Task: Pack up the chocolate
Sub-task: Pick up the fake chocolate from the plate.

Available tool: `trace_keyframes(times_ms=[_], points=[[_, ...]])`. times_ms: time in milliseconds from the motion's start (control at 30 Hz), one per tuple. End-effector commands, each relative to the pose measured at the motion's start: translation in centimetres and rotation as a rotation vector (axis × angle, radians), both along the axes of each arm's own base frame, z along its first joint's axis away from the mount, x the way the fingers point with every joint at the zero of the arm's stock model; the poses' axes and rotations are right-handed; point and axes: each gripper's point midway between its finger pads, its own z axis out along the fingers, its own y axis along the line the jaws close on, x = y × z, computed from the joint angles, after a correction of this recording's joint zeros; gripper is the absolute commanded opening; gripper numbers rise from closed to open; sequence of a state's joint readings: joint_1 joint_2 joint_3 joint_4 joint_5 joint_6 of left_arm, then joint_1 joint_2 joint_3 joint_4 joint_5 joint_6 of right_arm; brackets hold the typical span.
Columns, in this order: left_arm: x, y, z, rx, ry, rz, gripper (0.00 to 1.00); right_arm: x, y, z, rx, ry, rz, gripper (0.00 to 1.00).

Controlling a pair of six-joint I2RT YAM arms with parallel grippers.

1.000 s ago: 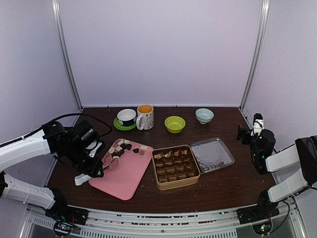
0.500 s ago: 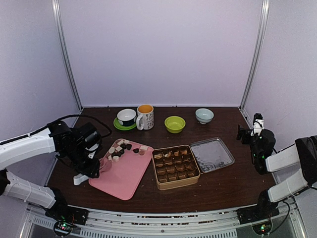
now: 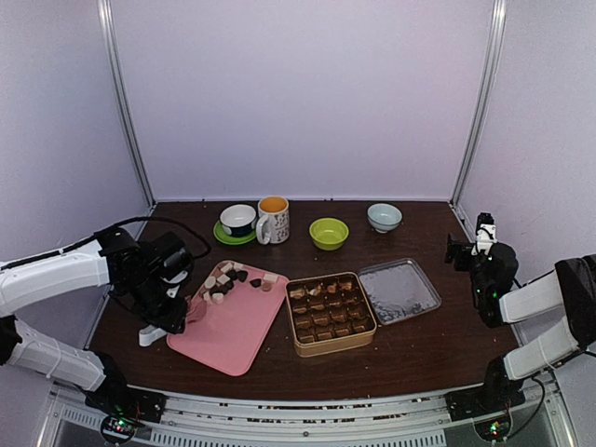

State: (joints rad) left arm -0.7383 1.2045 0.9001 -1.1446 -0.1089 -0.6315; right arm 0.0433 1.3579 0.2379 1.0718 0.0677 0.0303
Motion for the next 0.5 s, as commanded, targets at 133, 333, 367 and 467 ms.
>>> trace_keyframes(times_ms=[133,333,367,467], points=[[1.1,0.2,-0.5,0.029,-0.036,-0.016,0.46,0.2,-0.2,0.9,0.003,-0.031,-0.005,1.00],[0.7,0.4,-1.2,0.052,0.001,-0.013,0.46,0.2,-0.2,0.9,0.003,-0.031,-0.006,1.00],[0.6,0.5,-1.3,0.056,0.004,-0.010,0.46,0.2,-0.2,0.9,0.004,-0.031,-0.005,1.00],[0.5,1.0,-1.3,0.077,0.010,-0.001,0.46,0.2,-0.2,0.9,0.003,-0.030,-0.005,1.00]])
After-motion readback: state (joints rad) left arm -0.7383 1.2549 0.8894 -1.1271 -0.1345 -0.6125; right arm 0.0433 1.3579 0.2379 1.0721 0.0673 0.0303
